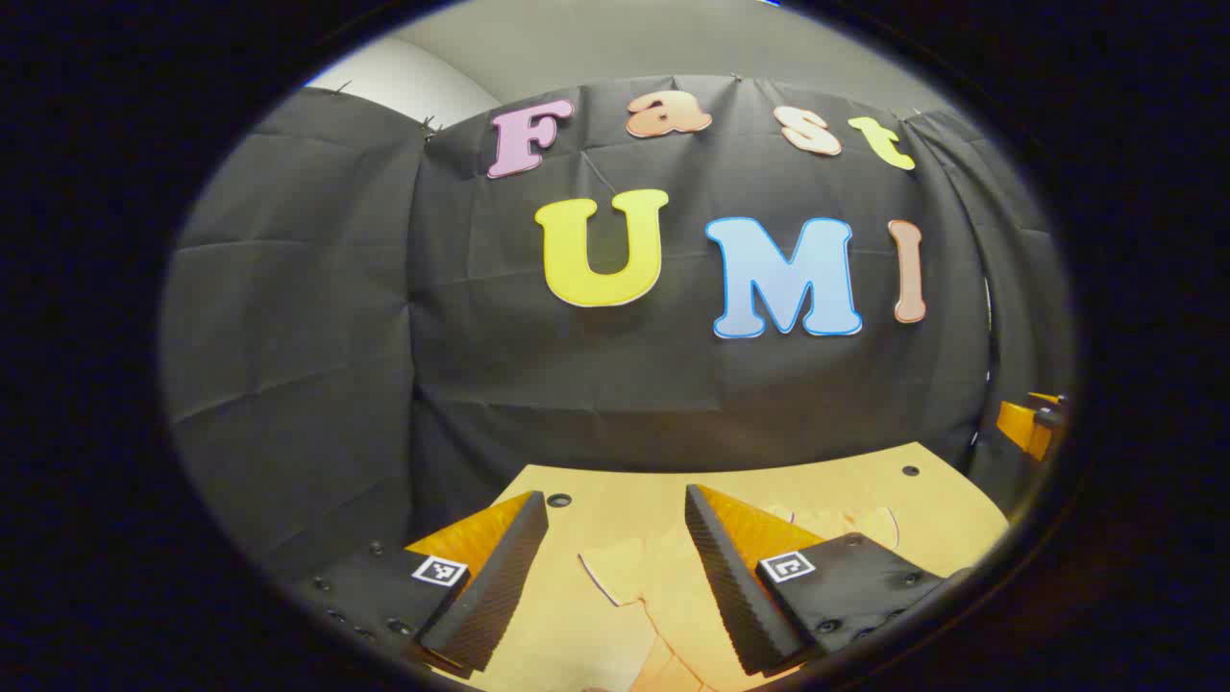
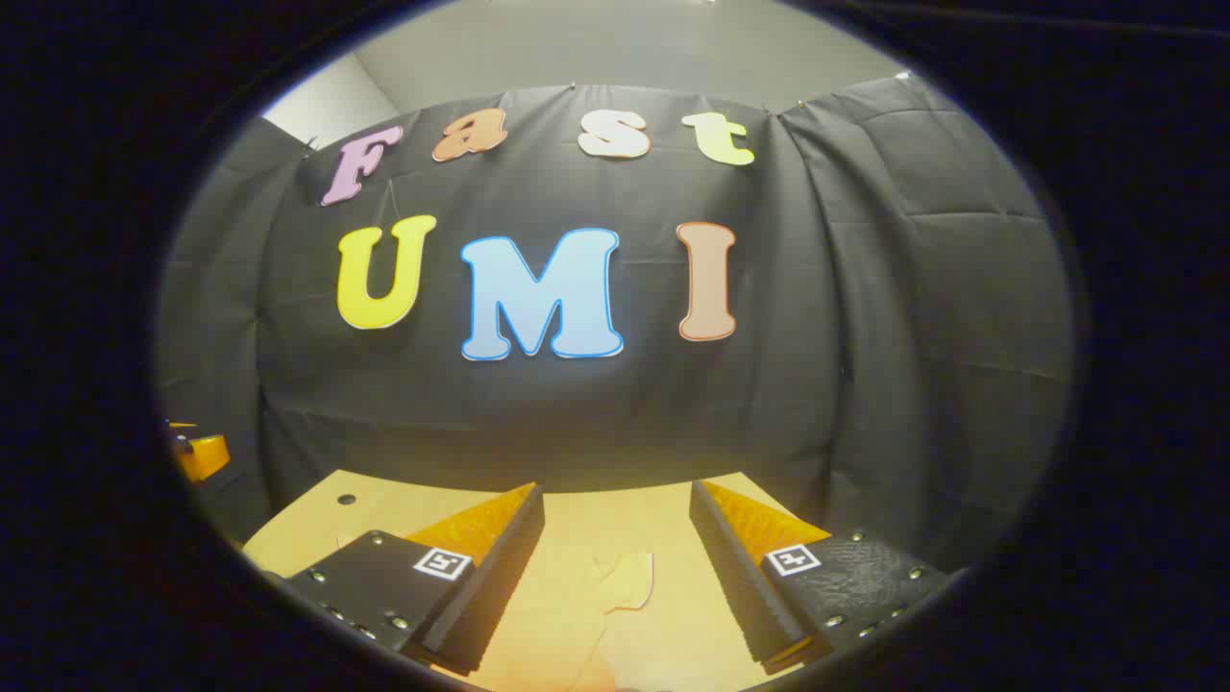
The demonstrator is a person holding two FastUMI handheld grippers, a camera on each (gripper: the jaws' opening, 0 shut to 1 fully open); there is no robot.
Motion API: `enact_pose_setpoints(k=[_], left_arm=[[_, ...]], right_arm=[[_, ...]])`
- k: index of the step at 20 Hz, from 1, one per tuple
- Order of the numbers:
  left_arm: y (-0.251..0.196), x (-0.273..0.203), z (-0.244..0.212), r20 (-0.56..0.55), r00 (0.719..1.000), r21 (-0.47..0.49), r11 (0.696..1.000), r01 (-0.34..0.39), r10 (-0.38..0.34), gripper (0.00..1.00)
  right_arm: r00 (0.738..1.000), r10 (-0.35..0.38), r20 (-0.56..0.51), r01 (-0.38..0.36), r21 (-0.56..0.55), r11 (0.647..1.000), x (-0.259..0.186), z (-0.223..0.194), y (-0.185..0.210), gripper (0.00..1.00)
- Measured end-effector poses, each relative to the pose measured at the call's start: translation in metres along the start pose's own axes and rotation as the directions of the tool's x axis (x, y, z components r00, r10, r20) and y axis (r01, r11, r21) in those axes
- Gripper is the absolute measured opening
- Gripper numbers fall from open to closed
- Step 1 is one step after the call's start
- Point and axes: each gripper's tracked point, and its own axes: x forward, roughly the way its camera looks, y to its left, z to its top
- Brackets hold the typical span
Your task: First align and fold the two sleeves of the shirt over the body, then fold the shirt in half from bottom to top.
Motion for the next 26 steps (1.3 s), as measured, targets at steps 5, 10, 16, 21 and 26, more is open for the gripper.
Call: enact_pose_setpoints(k=[5,10,16,21,26], left_arm=[[-0.008,0.006,-0.004,-0.016,1.0,0.0,1.0,0.003,-0.003,0.94],[-0.018,0.005,-0.004,-0.024,1.0,-0.006,1.0,0.004,-0.004,0.94],[-0.021,0.001,-0.003,-0.021,1.0,-0.005,1.0,-0.004,0.004,0.94],[-0.022,-0.004,-0.003,-0.02,1.0,-0.002,1.0,-0.01,0.01,0.94],[-0.023,-0.004,-0.005,-0.025,0.999,0.002,1.0,-0.022,0.022,0.94]], right_arm=[[1.0,0.003,-0.011,-0.003,0.008,1.0,0.011,-0.003,-0.004,0.96],[0.999,0.023,-0.032,-0.023,-0.003,1.0,0.018,-0.011,-0.004,0.96],[0.997,0.042,-0.062,-0.043,-0.01,0.999,0.023,-0.024,-0.002,0.96],[0.986,0.055,-0.158,-0.06,-0.028,0.998,0.039,-0.051,-0.008,0.96],[0.951,0.07,-0.301,-0.078,-0.014,0.997,0.071,-0.094,-0.014,0.96]])
